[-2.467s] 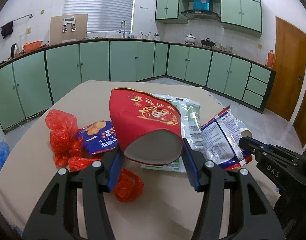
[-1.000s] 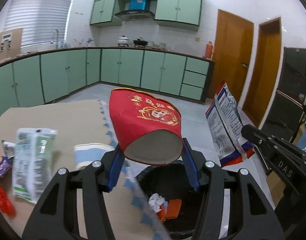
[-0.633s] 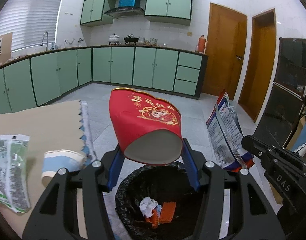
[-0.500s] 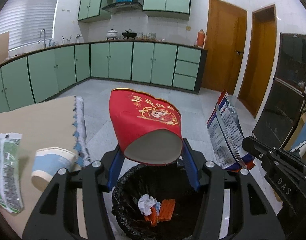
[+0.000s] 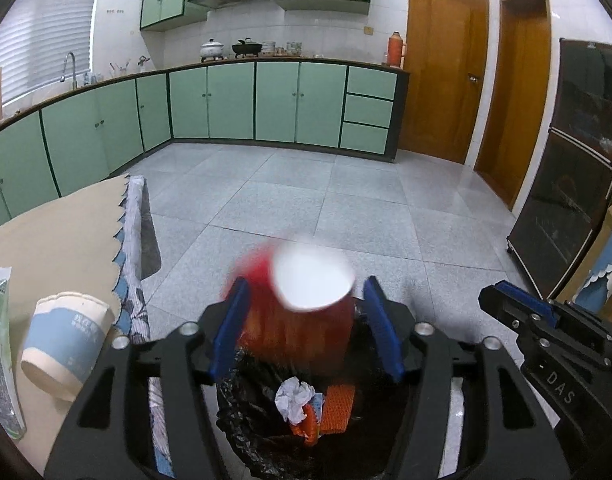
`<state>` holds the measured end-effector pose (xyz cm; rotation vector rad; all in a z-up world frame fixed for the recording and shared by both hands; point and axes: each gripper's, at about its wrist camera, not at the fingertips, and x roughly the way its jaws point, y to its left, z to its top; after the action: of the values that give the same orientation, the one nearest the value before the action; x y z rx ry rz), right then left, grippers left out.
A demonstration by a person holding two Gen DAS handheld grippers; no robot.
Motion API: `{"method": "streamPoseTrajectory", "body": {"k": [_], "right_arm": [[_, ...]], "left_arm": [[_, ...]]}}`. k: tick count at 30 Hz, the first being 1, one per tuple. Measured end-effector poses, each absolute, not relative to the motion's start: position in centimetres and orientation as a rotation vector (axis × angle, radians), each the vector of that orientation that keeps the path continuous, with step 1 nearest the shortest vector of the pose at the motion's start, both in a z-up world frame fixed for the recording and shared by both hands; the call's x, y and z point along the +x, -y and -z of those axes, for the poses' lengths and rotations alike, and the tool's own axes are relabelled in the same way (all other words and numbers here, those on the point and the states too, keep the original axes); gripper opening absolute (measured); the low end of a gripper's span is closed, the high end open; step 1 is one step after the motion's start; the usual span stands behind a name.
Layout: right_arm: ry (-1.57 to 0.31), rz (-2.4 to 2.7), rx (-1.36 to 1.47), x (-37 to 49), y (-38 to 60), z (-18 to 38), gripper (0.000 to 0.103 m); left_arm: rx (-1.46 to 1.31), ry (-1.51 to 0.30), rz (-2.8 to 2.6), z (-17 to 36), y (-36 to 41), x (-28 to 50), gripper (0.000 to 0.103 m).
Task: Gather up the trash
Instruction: 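Carry the red cup and snack bag over the black bin and open both tools, then move both tools back over the table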
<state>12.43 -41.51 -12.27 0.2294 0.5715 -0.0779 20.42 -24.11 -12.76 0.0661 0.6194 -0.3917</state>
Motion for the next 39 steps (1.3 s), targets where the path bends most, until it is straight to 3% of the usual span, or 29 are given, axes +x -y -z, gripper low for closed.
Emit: {"method": "streamPoseTrajectory", "body": {"k": [2, 4, 8, 10, 13, 26, 39], "right_arm": [[-0.568, 0.089, 0.23, 12.2, 41.6, 12.1, 0.027], [-0.564, 0.101, 0.229, 12.0, 41.8, 12.0, 0.043], [-0.548, 0.135, 0.227, 11.3, 41.9, 11.3, 0.06], [-0.533, 0.157, 0.225, 11.0, 41.7, 10.7, 0.075], [-0.504, 0.17, 0.225, 10.6, 40.9, 9.5, 0.091], [-0.449, 0.001, 0.206, 12.9, 29.3, 7.6, 0.094], [-0.573, -0.104, 0.156, 17.4, 18.9, 10.6, 0.094]], "left_arm": [[0.07, -0.615, 0.395, 12.5, 24.2, 20.5, 0.06], [0.065, -0.614, 0.396, 12.4, 24.0, 20.6, 0.062], [0.035, -0.593, 0.395, 11.4, 22.8, 20.1, 0.067], [0.035, -0.57, 0.392, 10.7, 22.0, 19.6, 0.069], [0.03, -0.532, 0.372, 9.5, 20.0, 18.6, 0.073], [0.037, -0.449, 0.082, 7.3, 6.7, 15.4, 0.079], [0.003, -0.505, -0.111, 8.1, -3.3, 15.7, 0.08]]}}
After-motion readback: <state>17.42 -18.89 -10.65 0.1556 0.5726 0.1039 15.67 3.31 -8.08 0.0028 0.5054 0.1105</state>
